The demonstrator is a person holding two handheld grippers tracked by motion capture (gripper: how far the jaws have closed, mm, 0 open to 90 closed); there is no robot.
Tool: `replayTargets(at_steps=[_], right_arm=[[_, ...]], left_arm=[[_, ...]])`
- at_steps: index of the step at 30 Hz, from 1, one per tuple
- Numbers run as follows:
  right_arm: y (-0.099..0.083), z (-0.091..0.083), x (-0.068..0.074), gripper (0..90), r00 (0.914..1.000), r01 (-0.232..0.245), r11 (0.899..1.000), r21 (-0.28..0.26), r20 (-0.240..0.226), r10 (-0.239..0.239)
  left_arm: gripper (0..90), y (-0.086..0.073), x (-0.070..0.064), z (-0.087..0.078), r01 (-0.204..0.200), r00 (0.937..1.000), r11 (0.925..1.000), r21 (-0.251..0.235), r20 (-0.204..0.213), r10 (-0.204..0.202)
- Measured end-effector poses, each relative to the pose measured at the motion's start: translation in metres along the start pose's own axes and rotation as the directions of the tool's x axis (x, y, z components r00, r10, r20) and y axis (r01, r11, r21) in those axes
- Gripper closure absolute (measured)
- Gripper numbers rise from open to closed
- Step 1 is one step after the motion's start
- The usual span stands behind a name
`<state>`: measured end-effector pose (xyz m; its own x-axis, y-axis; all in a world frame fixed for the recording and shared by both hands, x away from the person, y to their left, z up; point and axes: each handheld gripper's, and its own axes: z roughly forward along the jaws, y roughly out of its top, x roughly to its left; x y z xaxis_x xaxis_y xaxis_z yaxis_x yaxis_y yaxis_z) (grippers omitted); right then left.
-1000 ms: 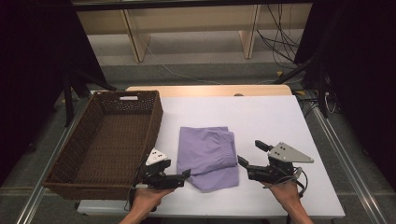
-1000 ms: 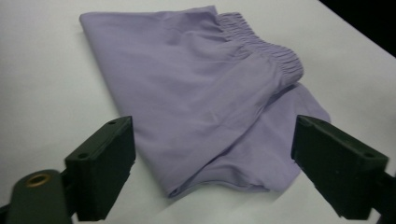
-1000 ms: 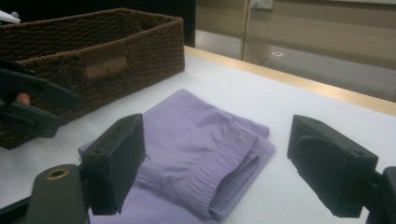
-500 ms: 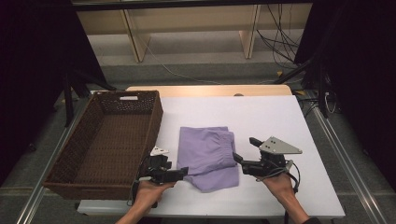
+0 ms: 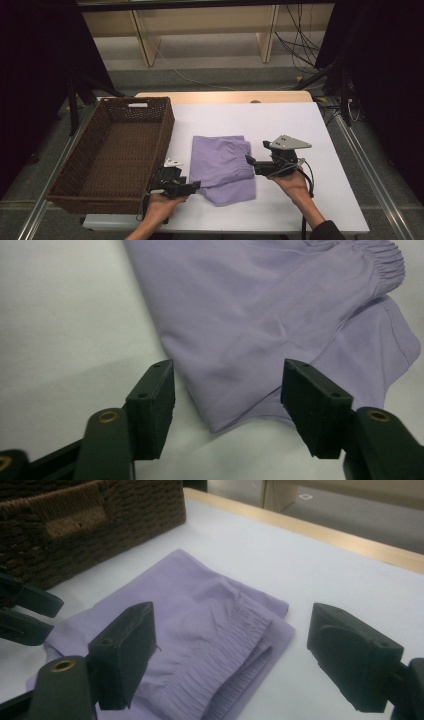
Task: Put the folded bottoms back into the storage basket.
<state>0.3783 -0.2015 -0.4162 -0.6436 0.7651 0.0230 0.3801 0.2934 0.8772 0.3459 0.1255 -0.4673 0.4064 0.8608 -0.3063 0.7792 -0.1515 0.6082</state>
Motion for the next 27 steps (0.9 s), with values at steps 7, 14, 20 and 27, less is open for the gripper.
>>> replayTargets(at_steps=[7, 14, 20, 27], right_arm=[[0.006, 0.014, -0.01, 20.5, 0.9999, -0.011, 0.998, 0.062, -0.006, 0.012], [0.01, 0.026, -0.014, 21.4, 1.0, -0.008, 0.997, 0.076, 0.005, 0.007], [0.013, 0.041, -0.021, 21.4, 0.9998, -0.021, 0.991, 0.131, 0.008, 0.021], [0.019, 0.058, -0.029, 23.5, 0.9991, -0.042, 0.981, 0.19, 0.001, 0.042]], left_arm=[[49.2, -0.001, 0.003, 0.005, 0.006, 0.9999, 0.9993, 0.038, 0.008, -0.006], [56.2, -0.002, 0.005, 0.012, 0.009, 0.9998, 0.9977, 0.067, 0.019, -0.01], [68.7, -0.002, 0.006, 0.015, 0.006, 0.9997, 0.9969, 0.078, 0.024, -0.008], [85.0, -0.003, 0.006, 0.015, -0.026, 0.9997, 0.9971, 0.071, 0.003, 0.026]])
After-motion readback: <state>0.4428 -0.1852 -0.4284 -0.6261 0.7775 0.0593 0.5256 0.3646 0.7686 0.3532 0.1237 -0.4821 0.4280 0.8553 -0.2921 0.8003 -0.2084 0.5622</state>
